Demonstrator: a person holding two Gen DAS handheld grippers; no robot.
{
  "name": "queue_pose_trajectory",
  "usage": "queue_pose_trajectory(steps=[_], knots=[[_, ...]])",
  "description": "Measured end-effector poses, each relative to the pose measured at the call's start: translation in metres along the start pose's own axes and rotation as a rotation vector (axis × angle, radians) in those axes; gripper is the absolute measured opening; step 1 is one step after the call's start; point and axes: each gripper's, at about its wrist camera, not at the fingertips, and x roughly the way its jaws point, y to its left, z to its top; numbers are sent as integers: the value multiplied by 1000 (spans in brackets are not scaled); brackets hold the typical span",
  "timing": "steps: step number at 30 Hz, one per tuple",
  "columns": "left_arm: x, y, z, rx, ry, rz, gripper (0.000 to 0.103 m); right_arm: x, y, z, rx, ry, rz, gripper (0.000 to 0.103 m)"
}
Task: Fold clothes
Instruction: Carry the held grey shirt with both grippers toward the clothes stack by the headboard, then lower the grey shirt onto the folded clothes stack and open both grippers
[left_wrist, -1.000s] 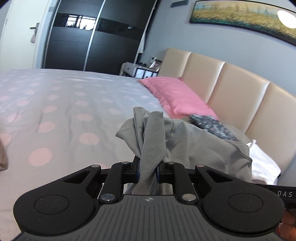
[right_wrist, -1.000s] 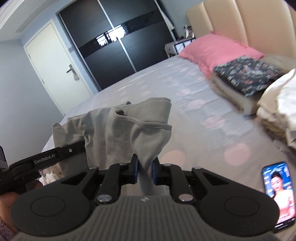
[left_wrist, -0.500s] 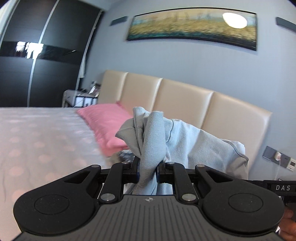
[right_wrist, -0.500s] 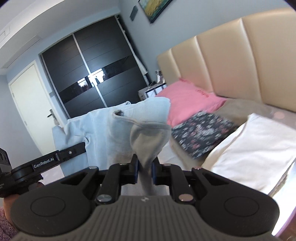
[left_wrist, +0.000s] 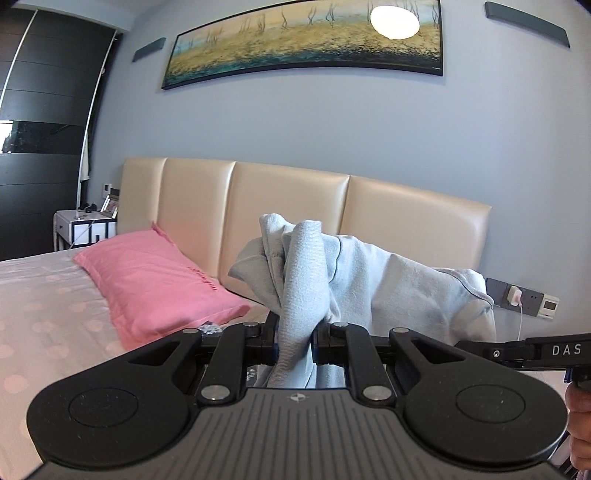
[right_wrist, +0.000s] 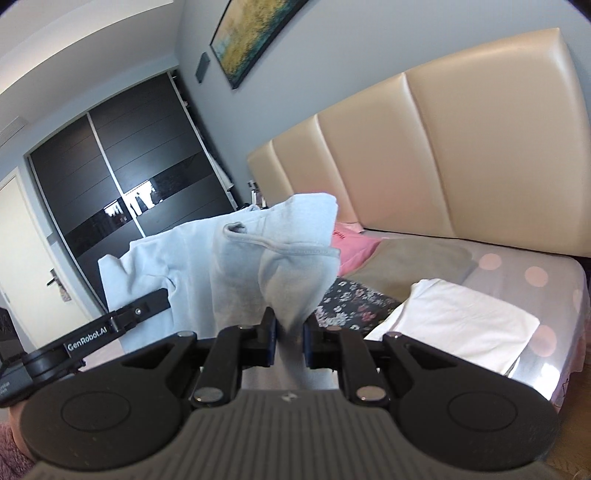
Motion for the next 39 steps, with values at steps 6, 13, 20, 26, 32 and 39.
queue_pose_trajectory(steps=[6, 13, 20, 26, 32, 39], knots=[[31, -5, 5, 25, 25, -57, 13, 6, -20, 2, 47, -12, -50, 16], [69, -10, 0, 56, 71, -118, 13, 18, -47, 5, 154, 14, -112, 16], [112, -22, -3, 125, 154, -189, 13, 30, -78, 3, 240, 45, -188, 16], [166, -31, -22, 153, 229, -229, 13, 50, -109, 0, 284, 50, -282, 15], [215, -41, -39, 171, 281, -248, 13, 74, -137, -10, 288, 10, -379, 15], [269, -47, -66, 182, 375, -237, 13, 107, -170, -18, 371, 43, -443, 15]])
